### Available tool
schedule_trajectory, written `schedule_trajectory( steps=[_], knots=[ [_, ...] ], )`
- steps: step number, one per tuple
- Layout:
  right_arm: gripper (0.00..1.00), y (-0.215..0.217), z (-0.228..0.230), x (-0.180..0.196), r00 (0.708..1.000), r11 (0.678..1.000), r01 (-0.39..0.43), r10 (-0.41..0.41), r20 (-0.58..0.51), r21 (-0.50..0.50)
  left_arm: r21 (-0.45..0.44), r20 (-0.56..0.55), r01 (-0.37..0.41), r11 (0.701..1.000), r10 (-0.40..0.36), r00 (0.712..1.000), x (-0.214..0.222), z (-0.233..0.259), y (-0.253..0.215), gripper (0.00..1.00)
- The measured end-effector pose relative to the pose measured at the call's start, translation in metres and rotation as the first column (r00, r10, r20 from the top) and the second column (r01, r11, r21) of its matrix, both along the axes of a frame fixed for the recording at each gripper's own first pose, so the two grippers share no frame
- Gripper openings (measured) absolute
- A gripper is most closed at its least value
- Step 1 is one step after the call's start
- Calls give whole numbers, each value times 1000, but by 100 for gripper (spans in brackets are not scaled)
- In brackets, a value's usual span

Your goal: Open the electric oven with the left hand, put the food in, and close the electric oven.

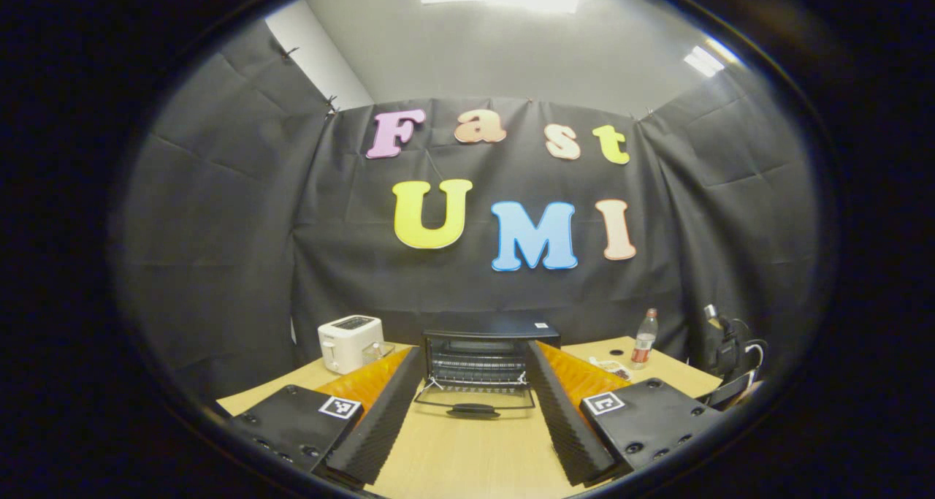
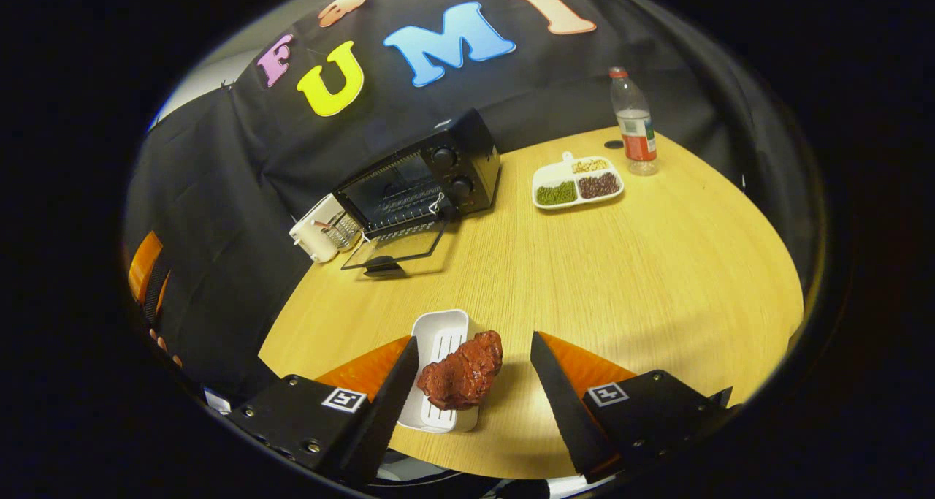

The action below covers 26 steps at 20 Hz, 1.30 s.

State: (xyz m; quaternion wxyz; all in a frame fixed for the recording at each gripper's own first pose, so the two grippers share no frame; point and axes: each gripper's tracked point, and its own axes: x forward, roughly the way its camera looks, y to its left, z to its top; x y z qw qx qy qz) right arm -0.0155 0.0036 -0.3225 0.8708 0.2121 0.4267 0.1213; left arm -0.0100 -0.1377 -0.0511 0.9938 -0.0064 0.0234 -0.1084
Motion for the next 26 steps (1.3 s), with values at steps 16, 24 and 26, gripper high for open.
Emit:
schedule_trajectory(
  steps=[16, 24, 26],
  knots=[
    [7, 32, 30, 3, 983, 965, 71, -25, -180, 252, 18, 69, -77, 997, 76, 995, 7, 28, 21, 99],
    [7, 82, 97, 86, 995, 937, 101, -93, -42, 334, -62, 66, -27, 998, 31, 997, 69, 15, 45, 99],
    [7, 101, 99, 109, 994, 937, 107, -105, -23, 334, -75, 62, -26, 997, 31, 998, 88, 11, 63, 99]
  ],
)
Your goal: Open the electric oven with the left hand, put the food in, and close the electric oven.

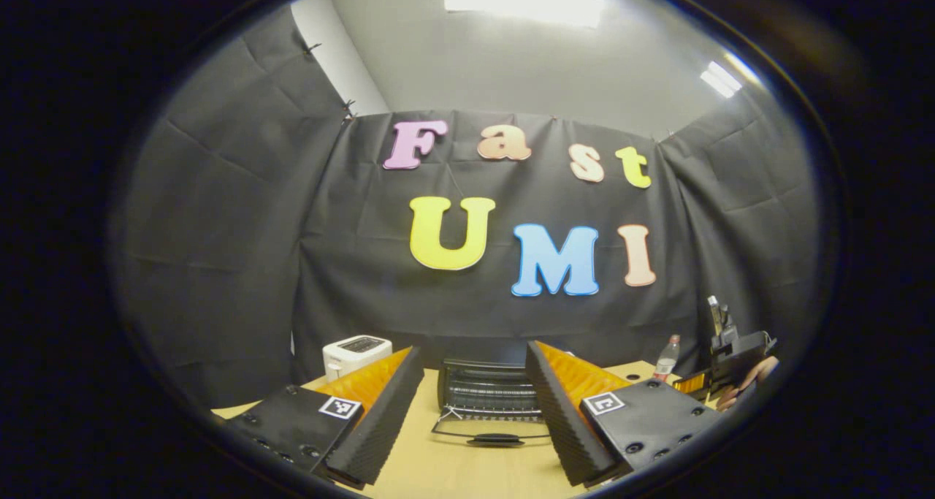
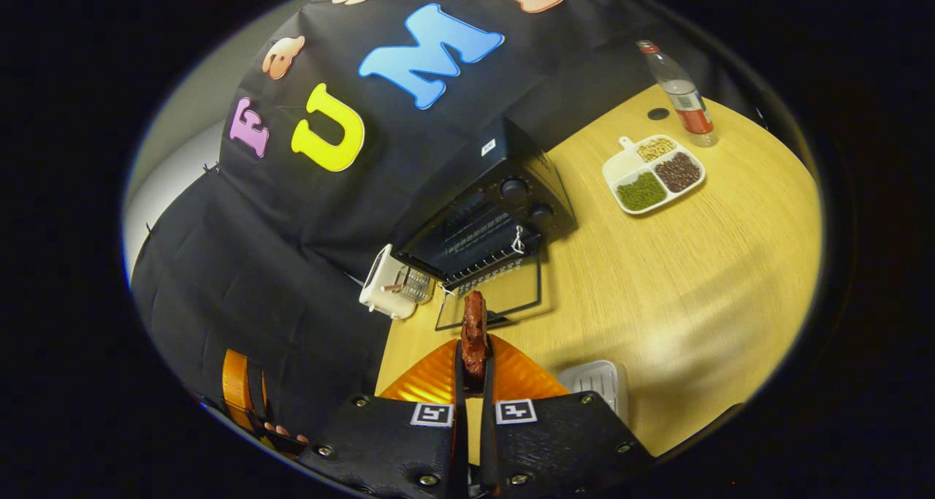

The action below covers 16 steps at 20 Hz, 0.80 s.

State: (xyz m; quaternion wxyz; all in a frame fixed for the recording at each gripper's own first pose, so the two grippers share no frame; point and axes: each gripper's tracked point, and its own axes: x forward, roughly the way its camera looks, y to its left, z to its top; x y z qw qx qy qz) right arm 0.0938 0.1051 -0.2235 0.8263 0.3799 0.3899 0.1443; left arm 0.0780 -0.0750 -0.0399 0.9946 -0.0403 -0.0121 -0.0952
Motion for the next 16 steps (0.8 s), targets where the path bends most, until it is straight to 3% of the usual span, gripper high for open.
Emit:
schedule_trajectory(
  steps=[3, 5, 8, 9, 10, 16],
  knots=[
    [7, 35, 2, 38, 1000, 999, 13, -14, 28, 30, -5, 2, -15, 1000, 15, 1000, 27, -2, 31, 95],
    [7, 52, -2, 60, 999, 999, 29, -30, 35, 40, -2, -2, -25, 1000, 25, 1000, 42, -7, 52, 99],
    [7, 81, -17, 94, 997, 996, 55, -58, 41, 66, 14, -7, -47, 999, 47, 999, 62, -12, 81, 95],
    [7, 88, -25, 105, 997, 996, 65, -68, 41, 68, 21, -18, -54, 998, 54, 998, 68, -16, 89, 99],
    [7, 93, -34, 116, 996, 995, 82, -84, 40, 61, 25, -30, -60, 998, 61, 998, 73, -22, 96, 95],
    [7, 115, -68, 180, 978, 981, 178, -185, 99, 76, 69, -74, -88, 994, 94, 993, 86, -44, 133, 95]
  ],
)
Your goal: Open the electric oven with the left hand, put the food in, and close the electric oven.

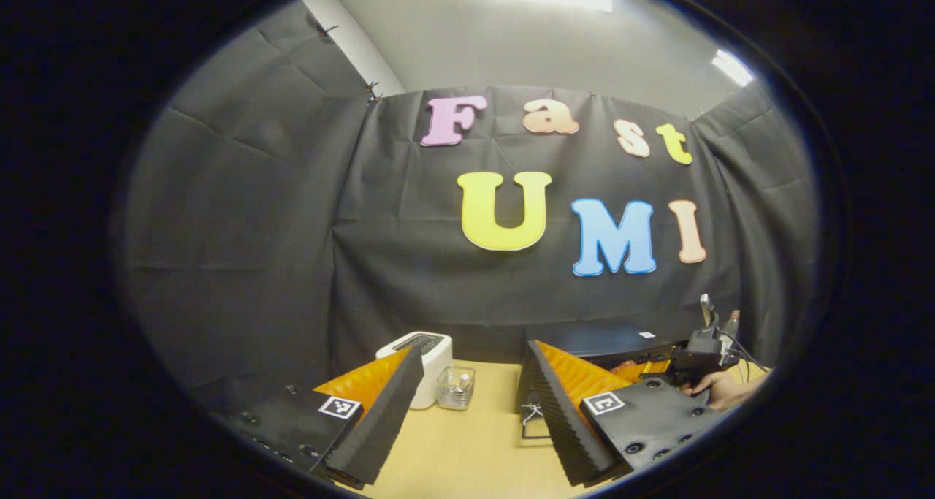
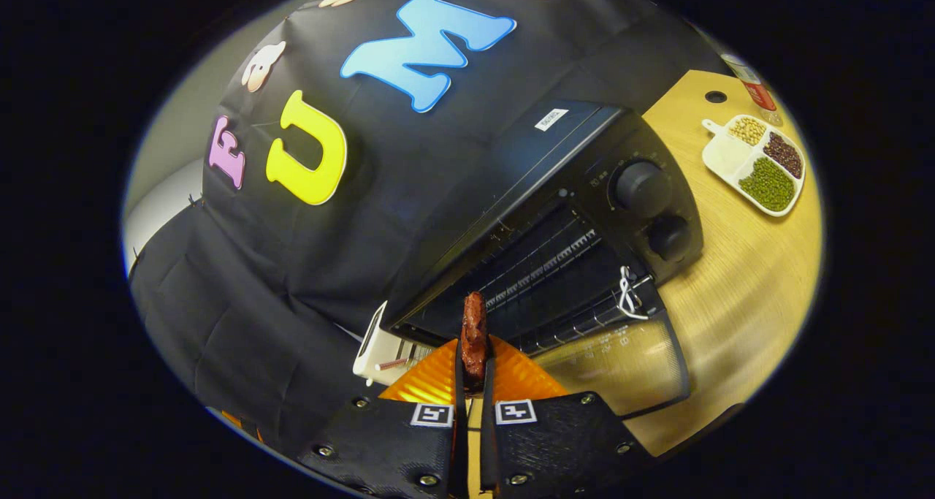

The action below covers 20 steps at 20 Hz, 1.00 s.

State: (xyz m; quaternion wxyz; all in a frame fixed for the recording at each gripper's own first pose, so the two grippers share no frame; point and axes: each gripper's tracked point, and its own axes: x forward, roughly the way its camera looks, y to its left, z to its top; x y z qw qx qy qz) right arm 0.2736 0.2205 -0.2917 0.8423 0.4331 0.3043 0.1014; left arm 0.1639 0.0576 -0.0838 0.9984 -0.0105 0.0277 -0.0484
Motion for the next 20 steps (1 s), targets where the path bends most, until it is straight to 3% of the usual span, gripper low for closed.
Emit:
schedule_trajectory(
  steps=[8, 10, 13, 15, 16, 17, 19, 20],
  knots=[
    [8, 1, -39, 54, 993, 993, 83, -76, 87, -84, 31, -57, -17, 999, 19, 998, 8, -19, 25, 91],
    [8, -3, -45, 58, 993, 991, 88, -80, 84, -97, 47, -56, -13, 999, 15, 998, 9, -17, 25, 96],
    [24, -23, -61, 54, 993, 958, 114, -98, 72, -262, 51, -45, 2, 999, 0, 999, 11, -15, 16, 99],
    [44, -38, -64, 51, 992, 932, 127, -110, 69, -341, 54, -51, 18, 998, -15, 999, 11, -15, 6, 91],
    [64, -47, -61, 50, 989, 913, 143, -122, 77, -381, 57, -50, 22, 998, -19, 999, 12, -16, 3, 95],
    [60, -52, -55, 53, 988, 901, 152, -122, 98, -407, 58, -47, 26, 998, -24, 999, 14, -15, -1, 95],
    [93, -54, -40, 39, 988, 880, 133, -84, 127, -456, 60, -42, 38, 997, -35, 998, 13, -13, -13, 95],
    [95, -57, -35, 30, 989, 862, 120, -60, 136, -492, 59, -36, 42, 997, -40, 999, 11, -9, -18, 95]
  ],
)
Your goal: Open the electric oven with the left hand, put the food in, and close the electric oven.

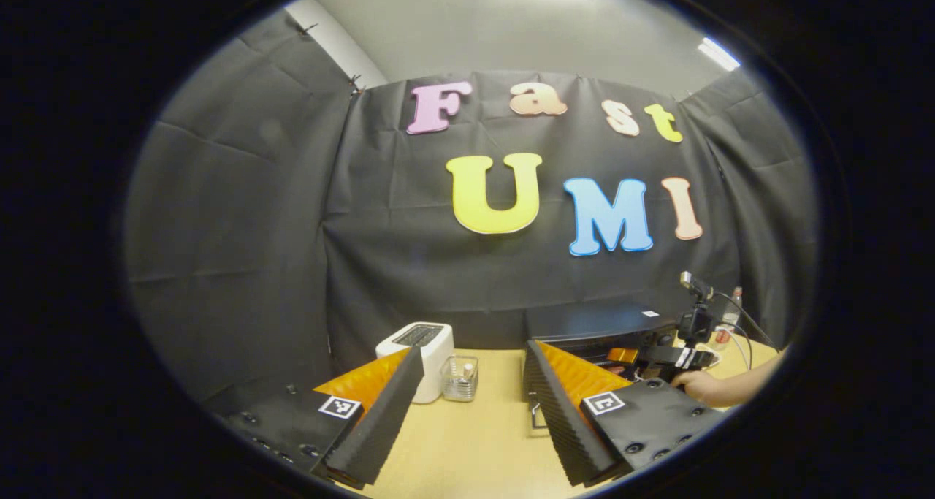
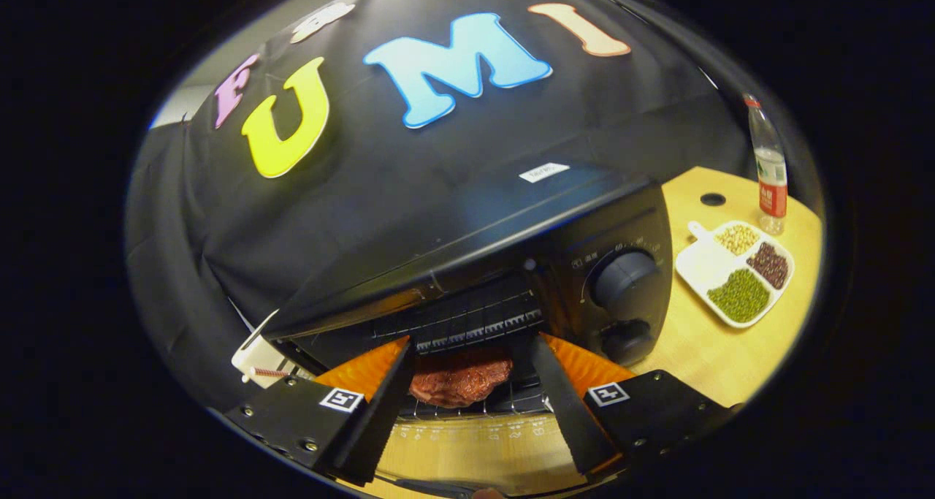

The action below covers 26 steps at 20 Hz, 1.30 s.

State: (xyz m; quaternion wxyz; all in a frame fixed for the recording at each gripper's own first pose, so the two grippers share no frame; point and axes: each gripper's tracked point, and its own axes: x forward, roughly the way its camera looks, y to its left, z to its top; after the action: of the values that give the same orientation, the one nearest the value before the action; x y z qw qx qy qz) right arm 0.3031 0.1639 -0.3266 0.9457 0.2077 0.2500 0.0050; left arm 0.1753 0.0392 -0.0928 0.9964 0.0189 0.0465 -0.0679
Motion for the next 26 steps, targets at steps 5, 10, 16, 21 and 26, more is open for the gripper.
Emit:
schedule_trajectory(
  steps=[5, 10, 16, 21, 26],
  knots=[
    [98, -25, 64, -53, 987, 979, -119, 135, 87, -166, -8, 33, 27, 1000, -27, 999, -12, 15, -42, 95],
    [97, -78, 152, -119, 963, 964, -109, 163, 216, -242, -7, 28, 28, 1000, -28, 999, -42, 9, -86, 99],
    [98, -141, 210, -192, 930, 934, -78, 194, 312, -348, -6, -13, 24, 1000, -25, 1000, -78, -14, -133, 99],
    [97, -167, 230, -231, 916, 924, -73, 211, 340, -375, 8, -96, 39, 999, -38, 995, -80, -57, -162, 99],
    [98, -171, 239, -234, 923, 931, -42, 175, 341, -362, 14, -242, 102, 995, -95, 966, -56, -133, -187, 99]
  ],
)
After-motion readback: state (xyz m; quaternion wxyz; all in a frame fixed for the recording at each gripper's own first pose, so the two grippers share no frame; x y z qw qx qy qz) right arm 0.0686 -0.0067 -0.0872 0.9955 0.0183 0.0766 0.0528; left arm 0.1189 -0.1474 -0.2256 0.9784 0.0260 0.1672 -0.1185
